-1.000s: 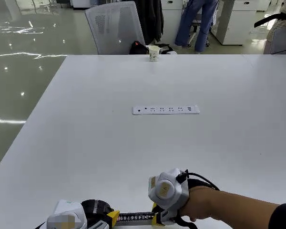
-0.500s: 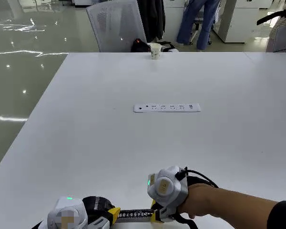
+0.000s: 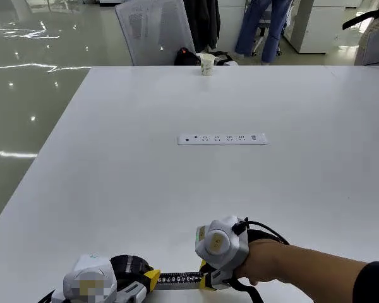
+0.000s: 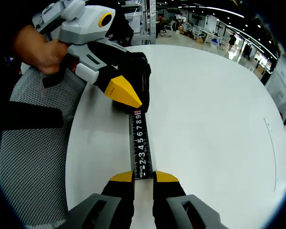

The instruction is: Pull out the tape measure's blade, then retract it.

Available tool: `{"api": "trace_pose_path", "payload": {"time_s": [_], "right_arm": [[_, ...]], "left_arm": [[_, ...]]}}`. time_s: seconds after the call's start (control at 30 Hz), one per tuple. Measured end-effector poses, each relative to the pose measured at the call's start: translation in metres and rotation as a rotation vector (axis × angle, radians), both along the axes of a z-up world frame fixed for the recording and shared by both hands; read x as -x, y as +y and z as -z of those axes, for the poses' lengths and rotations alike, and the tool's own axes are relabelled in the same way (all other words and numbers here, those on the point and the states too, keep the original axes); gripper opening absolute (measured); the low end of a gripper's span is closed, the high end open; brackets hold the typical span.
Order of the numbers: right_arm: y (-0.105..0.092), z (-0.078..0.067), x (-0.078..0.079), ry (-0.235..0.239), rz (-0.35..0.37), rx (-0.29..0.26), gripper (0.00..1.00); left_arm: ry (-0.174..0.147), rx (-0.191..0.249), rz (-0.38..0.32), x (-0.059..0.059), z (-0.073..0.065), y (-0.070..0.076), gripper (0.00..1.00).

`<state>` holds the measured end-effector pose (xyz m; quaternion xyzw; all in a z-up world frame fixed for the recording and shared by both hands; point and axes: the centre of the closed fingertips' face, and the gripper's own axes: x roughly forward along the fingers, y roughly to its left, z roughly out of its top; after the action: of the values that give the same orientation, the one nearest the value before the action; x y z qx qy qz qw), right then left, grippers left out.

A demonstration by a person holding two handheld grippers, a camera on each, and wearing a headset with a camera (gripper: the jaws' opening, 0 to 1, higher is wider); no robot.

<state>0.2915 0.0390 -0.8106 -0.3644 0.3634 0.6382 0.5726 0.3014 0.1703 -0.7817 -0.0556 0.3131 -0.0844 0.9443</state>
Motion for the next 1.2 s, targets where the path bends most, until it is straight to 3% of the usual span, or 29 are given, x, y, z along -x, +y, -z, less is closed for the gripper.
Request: {"api": "trace_pose_path", "payload": {"time_s": [1.2], "right_arm": [[0.014,0.0,0.002,0.007,0.006,-0.022,0.11]], "left_arm": [[0.004,0.012,0.0,0.0,0.001,0.0,0.62]]}}
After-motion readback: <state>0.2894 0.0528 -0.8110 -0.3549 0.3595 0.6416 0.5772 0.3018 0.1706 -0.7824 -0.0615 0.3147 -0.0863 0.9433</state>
